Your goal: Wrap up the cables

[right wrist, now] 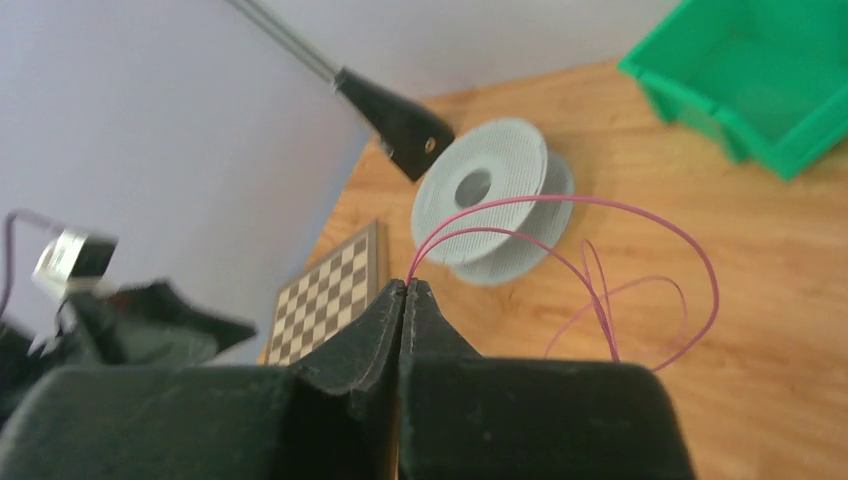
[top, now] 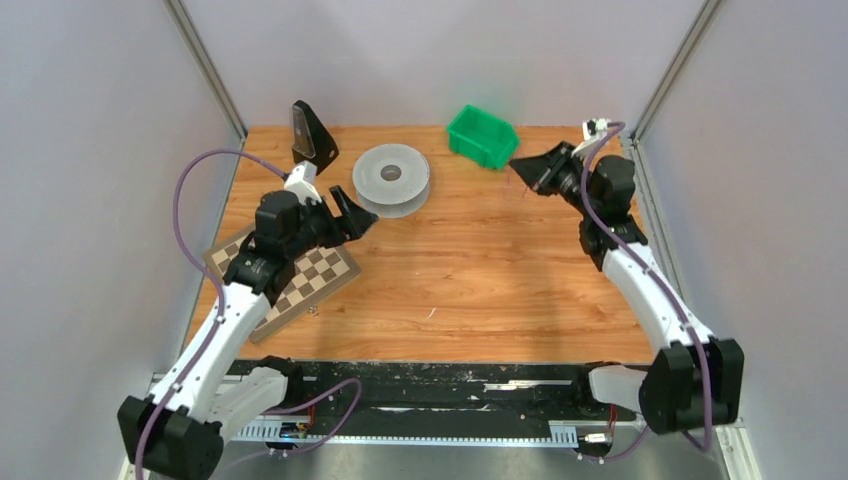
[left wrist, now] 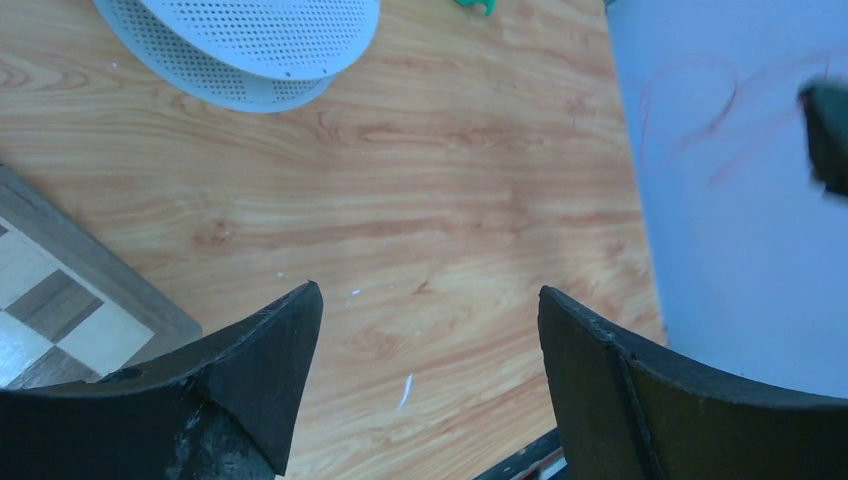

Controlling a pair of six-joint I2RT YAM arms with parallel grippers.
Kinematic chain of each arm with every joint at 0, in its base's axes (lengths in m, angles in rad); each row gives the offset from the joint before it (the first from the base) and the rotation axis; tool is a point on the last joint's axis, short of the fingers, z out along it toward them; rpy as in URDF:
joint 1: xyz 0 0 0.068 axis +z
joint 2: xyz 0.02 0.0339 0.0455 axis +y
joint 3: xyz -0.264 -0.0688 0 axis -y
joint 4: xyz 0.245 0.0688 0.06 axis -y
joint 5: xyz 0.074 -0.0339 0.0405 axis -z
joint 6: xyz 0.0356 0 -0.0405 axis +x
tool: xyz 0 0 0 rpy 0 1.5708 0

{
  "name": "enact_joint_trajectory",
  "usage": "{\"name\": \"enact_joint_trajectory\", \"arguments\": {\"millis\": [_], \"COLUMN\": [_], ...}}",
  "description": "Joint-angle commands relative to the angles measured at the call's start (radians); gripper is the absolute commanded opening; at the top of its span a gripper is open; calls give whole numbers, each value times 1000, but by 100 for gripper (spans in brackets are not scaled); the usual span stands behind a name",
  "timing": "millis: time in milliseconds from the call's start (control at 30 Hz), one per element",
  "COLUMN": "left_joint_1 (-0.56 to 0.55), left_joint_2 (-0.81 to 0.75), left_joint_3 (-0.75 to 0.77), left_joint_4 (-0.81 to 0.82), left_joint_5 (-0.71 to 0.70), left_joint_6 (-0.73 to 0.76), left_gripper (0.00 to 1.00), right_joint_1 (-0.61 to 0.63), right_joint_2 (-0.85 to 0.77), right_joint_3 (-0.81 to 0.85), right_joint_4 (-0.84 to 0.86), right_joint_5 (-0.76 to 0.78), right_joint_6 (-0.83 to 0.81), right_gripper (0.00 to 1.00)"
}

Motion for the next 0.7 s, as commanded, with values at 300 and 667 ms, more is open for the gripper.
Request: {"name": "enact_joint_trajectory", "arguments": {"millis": [300, 667], "left_joint_1": [309, 311], "left_joint_2": [469, 927], "left_joint_3": [-27, 130], "left_joint_4": [615, 862], "left_joint_5": [259, 206], "left_joint_6": [-435, -501], "left_gripper": [76, 74], "right_joint_1": [128, 133], "right_joint_2": [-562, -644], "right_joint_3": [-292, -277], "right_joint_4": [-169, -299], "right_joint_5": [35, 65], "right_joint_6": [26, -10], "right_gripper": [0, 0]}}
